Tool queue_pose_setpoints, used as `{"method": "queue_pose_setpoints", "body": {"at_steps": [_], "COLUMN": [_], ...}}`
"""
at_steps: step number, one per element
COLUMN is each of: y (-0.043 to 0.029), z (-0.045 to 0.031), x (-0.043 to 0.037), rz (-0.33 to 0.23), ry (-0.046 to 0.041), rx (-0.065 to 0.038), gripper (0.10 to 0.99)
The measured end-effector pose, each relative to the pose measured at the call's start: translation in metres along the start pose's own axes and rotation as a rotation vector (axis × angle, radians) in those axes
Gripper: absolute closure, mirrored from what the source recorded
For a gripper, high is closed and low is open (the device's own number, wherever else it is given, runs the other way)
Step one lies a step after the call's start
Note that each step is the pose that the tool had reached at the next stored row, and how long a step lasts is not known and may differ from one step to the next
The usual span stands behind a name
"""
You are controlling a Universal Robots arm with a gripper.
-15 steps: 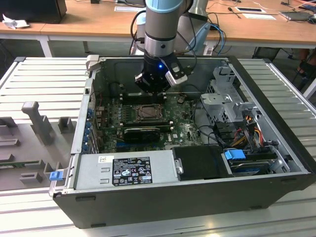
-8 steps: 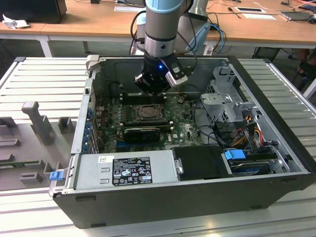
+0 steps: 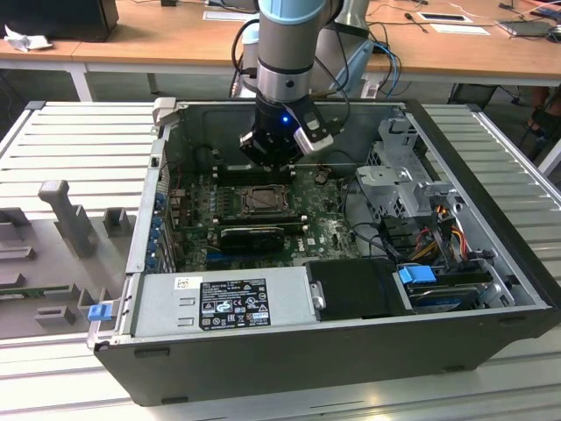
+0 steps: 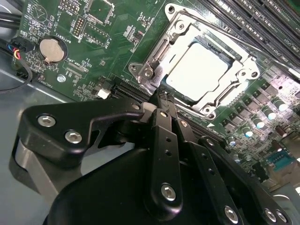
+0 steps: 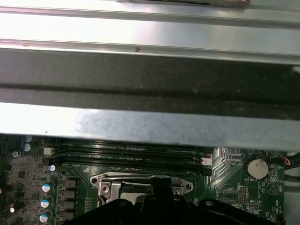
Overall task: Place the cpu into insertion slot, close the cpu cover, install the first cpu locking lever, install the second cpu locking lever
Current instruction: 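Install the second cpu locking lever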
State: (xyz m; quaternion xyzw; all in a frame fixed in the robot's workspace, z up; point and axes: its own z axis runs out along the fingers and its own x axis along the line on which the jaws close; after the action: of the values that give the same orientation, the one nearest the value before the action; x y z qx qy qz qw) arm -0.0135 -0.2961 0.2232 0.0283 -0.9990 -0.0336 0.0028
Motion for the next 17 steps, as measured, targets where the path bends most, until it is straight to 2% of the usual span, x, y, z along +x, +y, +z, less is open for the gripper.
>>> {"method": "queue_pose_setpoints", "body": {"at_steps": [9, 11, 12, 17], "y": [-0.0024, -0.0018, -0.0013, 0.0002], "z": [-0.0004, -0.0097, -0.0169, -0.0395], "x": [0.0002, 0.0002, 0.0002, 0.0003], "rz": [0.000, 0.000, 0.000, 0.000], "ry": [0.0001, -0.0001, -0.0001, -0.0001], "rx": [0.000, 0.000, 0.000, 0.000], "gripper": [0.980, 0.980, 0.980, 0.980]}}
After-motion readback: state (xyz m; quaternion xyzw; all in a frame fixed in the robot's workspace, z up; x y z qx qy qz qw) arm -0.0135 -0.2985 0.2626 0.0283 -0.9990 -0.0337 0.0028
